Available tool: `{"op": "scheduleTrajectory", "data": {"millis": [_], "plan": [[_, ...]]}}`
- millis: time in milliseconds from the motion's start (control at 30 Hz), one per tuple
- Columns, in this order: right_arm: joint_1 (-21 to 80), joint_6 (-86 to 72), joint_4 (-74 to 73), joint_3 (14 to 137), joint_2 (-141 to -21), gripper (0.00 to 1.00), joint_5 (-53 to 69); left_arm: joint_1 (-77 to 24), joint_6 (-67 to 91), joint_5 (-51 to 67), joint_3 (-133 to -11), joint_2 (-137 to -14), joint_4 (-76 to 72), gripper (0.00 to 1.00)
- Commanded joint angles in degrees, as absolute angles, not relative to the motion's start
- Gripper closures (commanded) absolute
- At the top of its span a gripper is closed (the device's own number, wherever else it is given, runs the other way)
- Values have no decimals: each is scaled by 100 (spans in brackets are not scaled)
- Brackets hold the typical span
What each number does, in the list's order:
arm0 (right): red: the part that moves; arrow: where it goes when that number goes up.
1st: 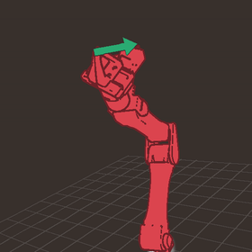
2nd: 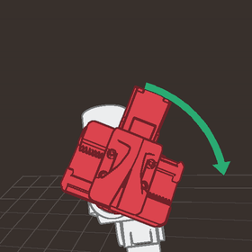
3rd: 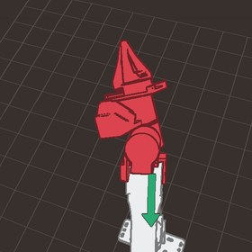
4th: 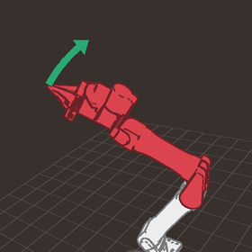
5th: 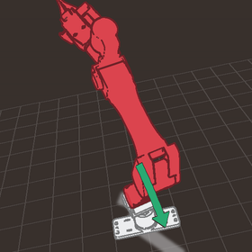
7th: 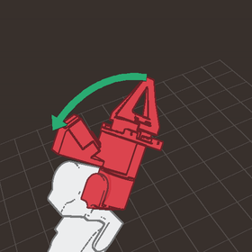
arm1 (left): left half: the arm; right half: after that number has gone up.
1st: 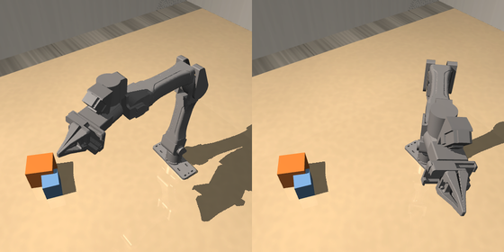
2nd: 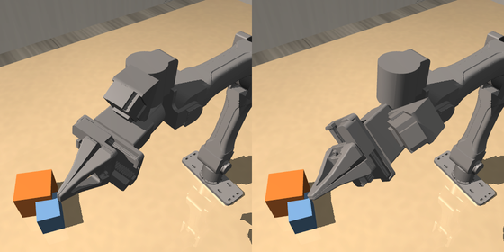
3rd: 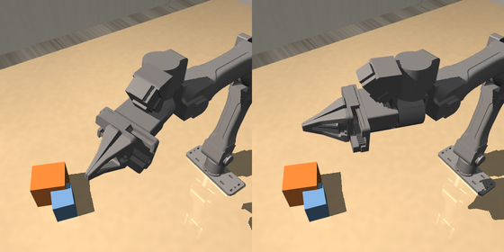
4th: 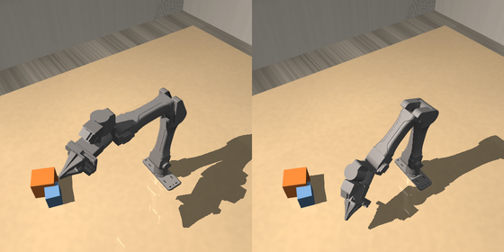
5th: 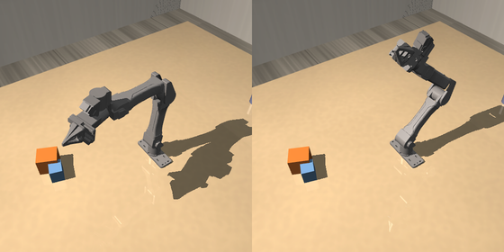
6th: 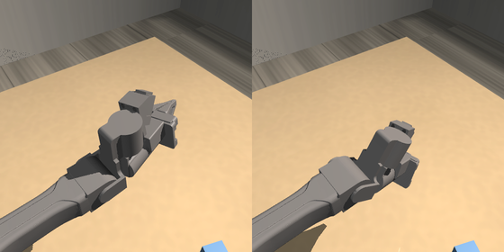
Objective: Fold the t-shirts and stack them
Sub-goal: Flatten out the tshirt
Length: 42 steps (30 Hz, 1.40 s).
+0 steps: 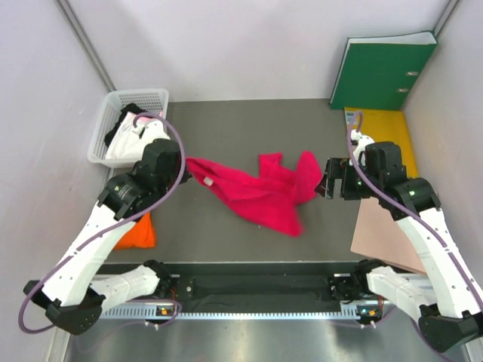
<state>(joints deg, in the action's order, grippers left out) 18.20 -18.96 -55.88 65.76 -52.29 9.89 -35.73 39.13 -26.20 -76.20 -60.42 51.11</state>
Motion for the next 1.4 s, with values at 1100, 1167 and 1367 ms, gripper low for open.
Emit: {"op": "scheduleTrajectory", "data": {"millis": [1100,1167,1367], "plan": [[2118,-2065,-1485,8462,-11116,25,2127,-3208,5950,-3006,-6065,-5906,7567,100],[2144,-2144,-1546,8682,-11319,25,2110,-3199,5994,-2979,-5995,-5862,7559,100],[2171,-2171,-2013,9246,-11830,30,1829,-3199,6038,-2918,-5933,-5792,7480,100]]}}
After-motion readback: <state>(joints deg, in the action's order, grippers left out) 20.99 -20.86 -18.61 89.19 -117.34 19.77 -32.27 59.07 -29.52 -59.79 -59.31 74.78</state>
